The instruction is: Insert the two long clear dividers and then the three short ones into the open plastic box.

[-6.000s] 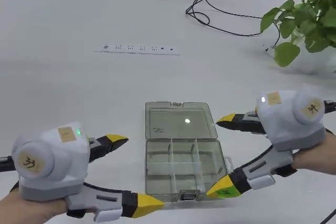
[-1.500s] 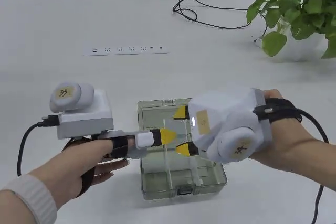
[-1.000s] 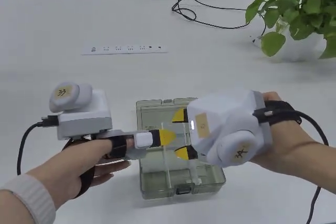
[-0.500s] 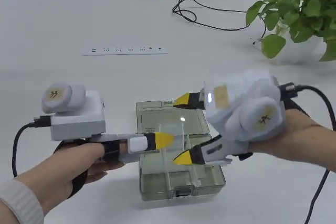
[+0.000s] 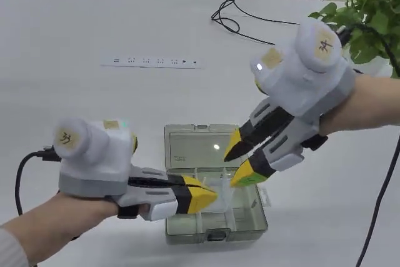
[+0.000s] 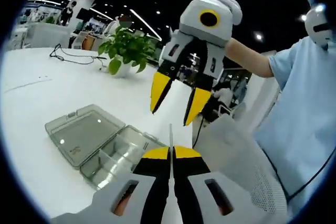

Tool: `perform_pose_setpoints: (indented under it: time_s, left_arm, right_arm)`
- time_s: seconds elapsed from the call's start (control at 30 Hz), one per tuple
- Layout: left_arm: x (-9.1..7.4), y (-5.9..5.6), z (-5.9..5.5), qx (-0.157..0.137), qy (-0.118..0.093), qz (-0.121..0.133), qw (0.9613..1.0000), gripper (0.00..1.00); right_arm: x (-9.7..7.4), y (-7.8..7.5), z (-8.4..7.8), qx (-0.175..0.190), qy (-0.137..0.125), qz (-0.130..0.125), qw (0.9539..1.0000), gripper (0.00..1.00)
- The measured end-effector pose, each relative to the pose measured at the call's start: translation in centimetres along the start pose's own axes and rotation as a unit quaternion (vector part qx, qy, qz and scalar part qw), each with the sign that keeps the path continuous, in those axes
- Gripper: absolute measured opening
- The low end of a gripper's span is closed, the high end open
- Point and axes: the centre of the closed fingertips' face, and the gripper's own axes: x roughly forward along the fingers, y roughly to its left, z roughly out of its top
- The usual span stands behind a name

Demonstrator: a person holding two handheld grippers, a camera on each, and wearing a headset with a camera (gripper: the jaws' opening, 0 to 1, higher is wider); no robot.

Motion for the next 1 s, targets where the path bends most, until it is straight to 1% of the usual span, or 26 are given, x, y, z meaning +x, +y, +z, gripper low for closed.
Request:
perform_pose_setpoints:
  time_s: [0.03,0.07,0.1,0.17,0.23,0.37,0.57,0.67,0.9,1.0]
  left_arm:
    - [0.0,-0.1,0.0,0.004,-0.002,0.000,1.0000,0.00]
    - [0.0,-0.2,0.0,0.005,-0.005,-0.001,1.0000,0.00]
    - [-0.1,-0.2,0.2,0.008,-0.012,-0.002,0.9999,0.00]
    - [-0.1,0.0,0.5,0.015,-0.024,0.003,0.9996,0.00]
    - [-0.1,-0.1,0.4,0.020,-0.024,0.002,0.9995,0.00]
    - [-0.1,-0.2,0.2,0.033,-0.020,0.002,0.9993,0.00]
    - [0.1,-0.4,0.5,0.045,-0.025,-0.004,0.9986,0.00]
    - [0.2,-0.5,0.7,0.045,-0.031,-0.004,0.9985,0.00]
    - [0.4,-0.6,0.7,0.053,-0.030,-0.009,0.9981,0.00]
    - [0.4,-0.5,0.8,0.055,-0.031,-0.005,0.9980,0.00]
  right_arm:
    - [0.2,0.3,0.0,0.002,0.005,0.007,1.0000,0.20]
    - [0.5,0.2,0.2,0.001,0.005,0.005,1.0000,0.18]
    - [0.8,0.4,0.2,0.001,0.008,0.012,0.9999,0.16]
    - [1.3,0.9,0.1,0.009,0.019,0.023,0.9995,0.16]
    - [1.6,1.2,0.1,0.006,0.025,0.028,0.9993,0.14]
    - [1.7,1.3,0.3,0.012,0.025,0.038,0.9989,0.09]
    - [1.8,1.9,0.3,0.011,0.032,0.045,0.9984,0.05]
    - [1.9,2.1,0.4,0.014,0.033,0.045,0.9983,0.04]
    - [1.8,2.2,0.0,0.008,0.045,0.057,0.9973,0.03]
    - [1.8,2.2,-0.1,0.008,0.050,0.056,0.9971,0.03]
